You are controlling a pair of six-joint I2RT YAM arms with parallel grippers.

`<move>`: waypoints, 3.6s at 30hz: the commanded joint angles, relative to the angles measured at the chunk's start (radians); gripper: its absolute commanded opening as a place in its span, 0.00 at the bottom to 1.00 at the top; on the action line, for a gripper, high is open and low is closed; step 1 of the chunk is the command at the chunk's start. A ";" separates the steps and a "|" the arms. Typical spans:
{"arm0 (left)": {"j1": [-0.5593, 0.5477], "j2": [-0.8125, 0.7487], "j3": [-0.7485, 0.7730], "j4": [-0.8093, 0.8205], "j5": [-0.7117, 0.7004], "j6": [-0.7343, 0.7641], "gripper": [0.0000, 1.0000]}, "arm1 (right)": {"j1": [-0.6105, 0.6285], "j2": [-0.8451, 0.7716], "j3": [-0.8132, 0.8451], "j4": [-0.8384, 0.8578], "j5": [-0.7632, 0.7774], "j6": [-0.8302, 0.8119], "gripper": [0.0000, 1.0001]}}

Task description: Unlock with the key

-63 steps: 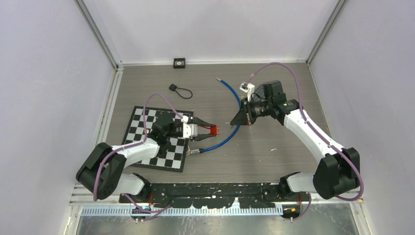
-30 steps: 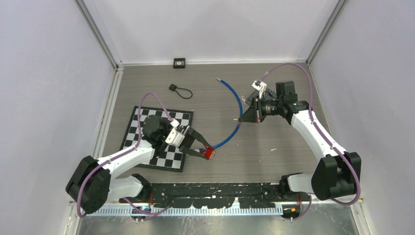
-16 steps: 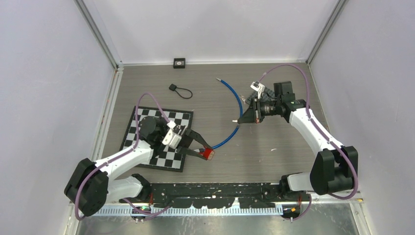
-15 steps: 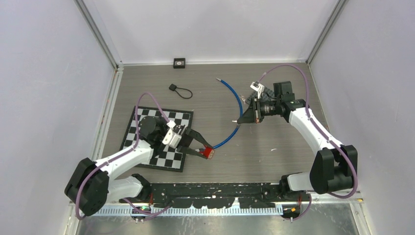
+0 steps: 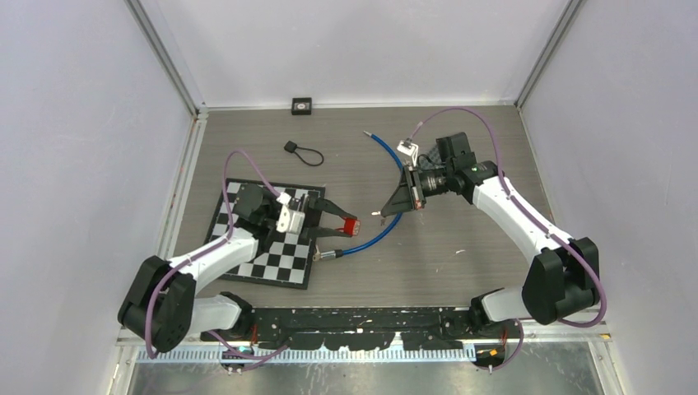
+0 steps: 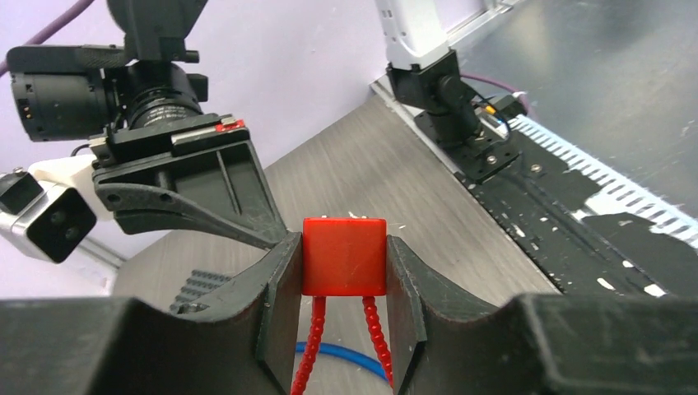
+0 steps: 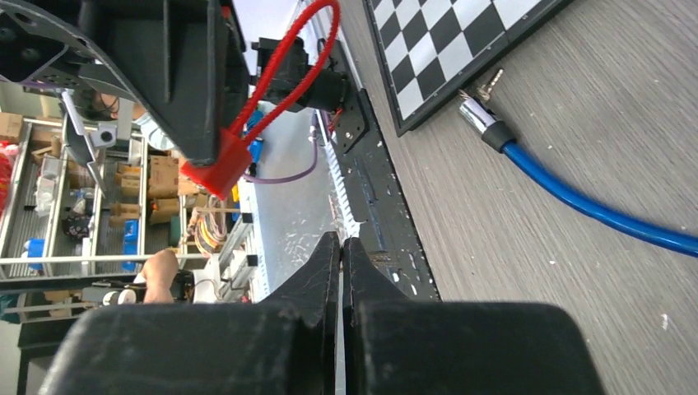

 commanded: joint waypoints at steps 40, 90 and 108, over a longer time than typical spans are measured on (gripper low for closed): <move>0.038 0.052 -0.030 -0.164 -0.322 0.415 0.00 | 0.078 0.074 0.108 0.115 0.055 0.233 0.01; 0.030 0.032 -0.043 -0.188 -0.307 0.439 0.00 | 0.115 0.126 0.178 0.042 0.117 0.159 0.01; 0.030 0.031 -0.042 -0.187 -0.304 0.437 0.00 | 0.115 0.138 0.184 0.057 0.103 0.161 0.00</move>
